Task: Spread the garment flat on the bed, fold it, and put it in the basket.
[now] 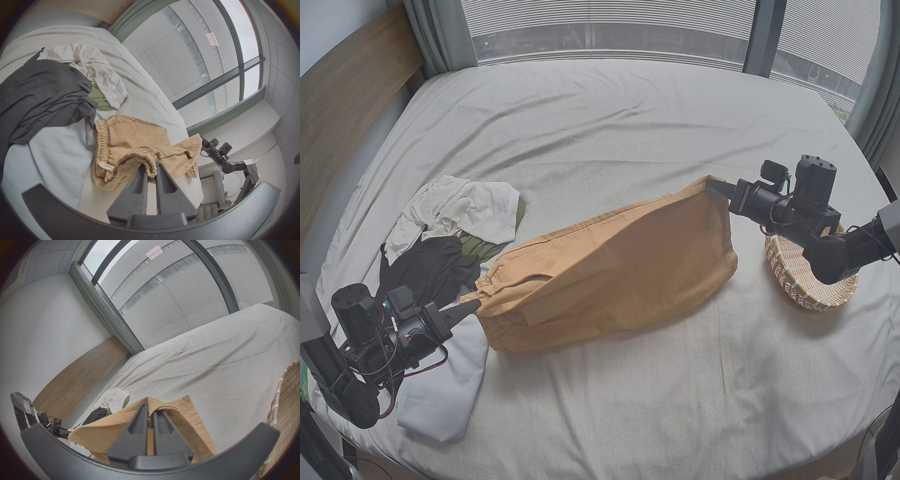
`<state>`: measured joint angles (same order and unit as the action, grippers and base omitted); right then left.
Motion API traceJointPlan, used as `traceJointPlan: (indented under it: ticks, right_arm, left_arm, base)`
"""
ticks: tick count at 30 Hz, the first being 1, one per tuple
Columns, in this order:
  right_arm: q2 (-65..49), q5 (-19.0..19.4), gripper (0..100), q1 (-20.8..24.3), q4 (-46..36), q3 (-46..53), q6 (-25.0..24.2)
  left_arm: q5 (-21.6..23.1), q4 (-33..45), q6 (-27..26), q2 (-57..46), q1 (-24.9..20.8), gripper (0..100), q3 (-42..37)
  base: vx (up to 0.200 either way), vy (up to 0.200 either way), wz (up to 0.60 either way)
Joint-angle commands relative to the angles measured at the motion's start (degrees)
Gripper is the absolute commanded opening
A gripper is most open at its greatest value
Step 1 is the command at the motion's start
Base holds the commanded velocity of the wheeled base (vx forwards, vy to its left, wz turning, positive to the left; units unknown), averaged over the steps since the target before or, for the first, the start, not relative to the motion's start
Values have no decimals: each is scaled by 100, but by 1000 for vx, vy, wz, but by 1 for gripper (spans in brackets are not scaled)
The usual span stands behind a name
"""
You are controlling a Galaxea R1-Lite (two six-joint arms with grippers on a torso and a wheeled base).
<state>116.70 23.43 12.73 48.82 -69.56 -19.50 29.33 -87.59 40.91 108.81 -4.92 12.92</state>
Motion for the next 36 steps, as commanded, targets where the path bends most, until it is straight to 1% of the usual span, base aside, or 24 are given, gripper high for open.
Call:
traceJointPlan:
  ticks: [1,5,11,22,23,24,25,31,36]
  right_arm:
    - [204,4,0,-16,-4,-172,-1]
    - [309,4,0,-33,-13,-304,-1]
    - [468,4,0,-42,-13,-524,-1]
    - [775,4,0,-42,-13,-893,-1]
    - [793,4,0,-42,-13,-919,-1]
    - [802,4,0,-33,-22,-945,-1]
    - [810,4,100,-33,-40,-963,-1]
    - [1021,-14,100,-51,-127,-1279,-9]
    - [942,-32,100,-16,-136,-1183,-18]
  left_arm:
    - [-147,111,13,105,18,0,220]
    - [-226,128,163,96,18,0,343]
    - [-349,128,172,140,9,0,457]
    - [-349,128,180,316,62,0,615]
    - [-349,137,180,325,62,100,633]
    - [-349,137,180,325,71,100,633]
    - [-349,137,180,325,88,100,633]
    - [-358,128,180,395,246,100,756]
    - [-349,128,180,334,290,100,773]
  base:
    - [0,0,0]
    - [0,0,0]
    - [0,0,0]
    - [0,0,0]
    - [0,0,0]
    - [0,0,0]
    - [0,0,0]
    - [0,0,0]
    - [0,0,0]
